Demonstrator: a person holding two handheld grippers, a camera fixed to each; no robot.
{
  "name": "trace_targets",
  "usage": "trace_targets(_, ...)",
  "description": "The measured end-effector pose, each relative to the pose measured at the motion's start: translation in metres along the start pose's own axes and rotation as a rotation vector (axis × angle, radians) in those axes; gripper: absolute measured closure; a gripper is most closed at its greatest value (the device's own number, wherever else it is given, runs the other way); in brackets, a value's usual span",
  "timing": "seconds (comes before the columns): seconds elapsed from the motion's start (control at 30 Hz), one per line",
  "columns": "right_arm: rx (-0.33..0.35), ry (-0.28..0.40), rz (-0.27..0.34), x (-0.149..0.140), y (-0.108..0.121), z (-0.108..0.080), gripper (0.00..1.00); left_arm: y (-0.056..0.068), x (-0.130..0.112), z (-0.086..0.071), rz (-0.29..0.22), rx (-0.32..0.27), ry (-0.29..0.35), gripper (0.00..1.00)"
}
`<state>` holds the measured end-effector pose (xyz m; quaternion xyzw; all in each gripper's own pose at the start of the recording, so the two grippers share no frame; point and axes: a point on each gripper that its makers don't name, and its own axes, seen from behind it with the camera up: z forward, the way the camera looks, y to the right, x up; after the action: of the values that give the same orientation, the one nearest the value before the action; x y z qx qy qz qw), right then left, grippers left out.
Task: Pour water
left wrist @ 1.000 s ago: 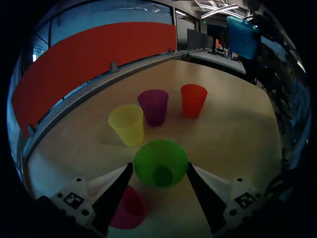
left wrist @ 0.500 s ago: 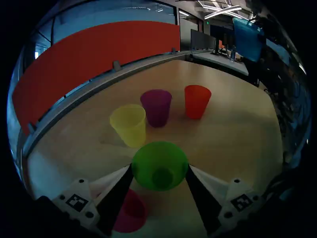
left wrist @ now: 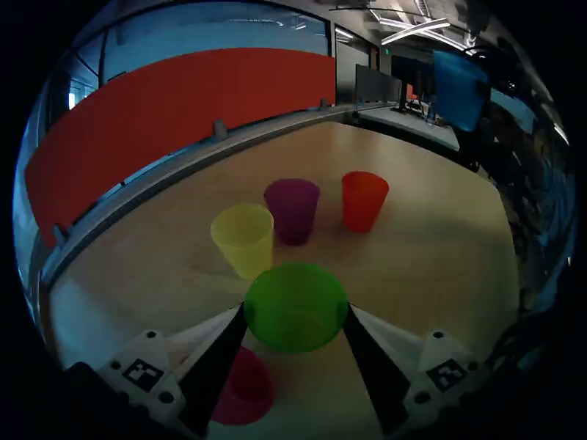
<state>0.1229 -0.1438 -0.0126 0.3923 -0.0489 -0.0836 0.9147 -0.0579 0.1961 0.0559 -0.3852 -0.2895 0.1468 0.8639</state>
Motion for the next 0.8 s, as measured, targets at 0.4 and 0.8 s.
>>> trace_targets(0.4, -0.001, 0.002, -0.001, 0.002, -0.001, 0.000, 0.10, -0.001, 0.023, -0.024, 0.019, 0.016, 0.083, 0.11)
trace_targets(0.8, -0.008, 0.002, 0.000, 0.006, 0.000, -0.001, 0.10, -0.001, 0.048, -0.050, -0.008, 0.018, 0.177, 0.11)
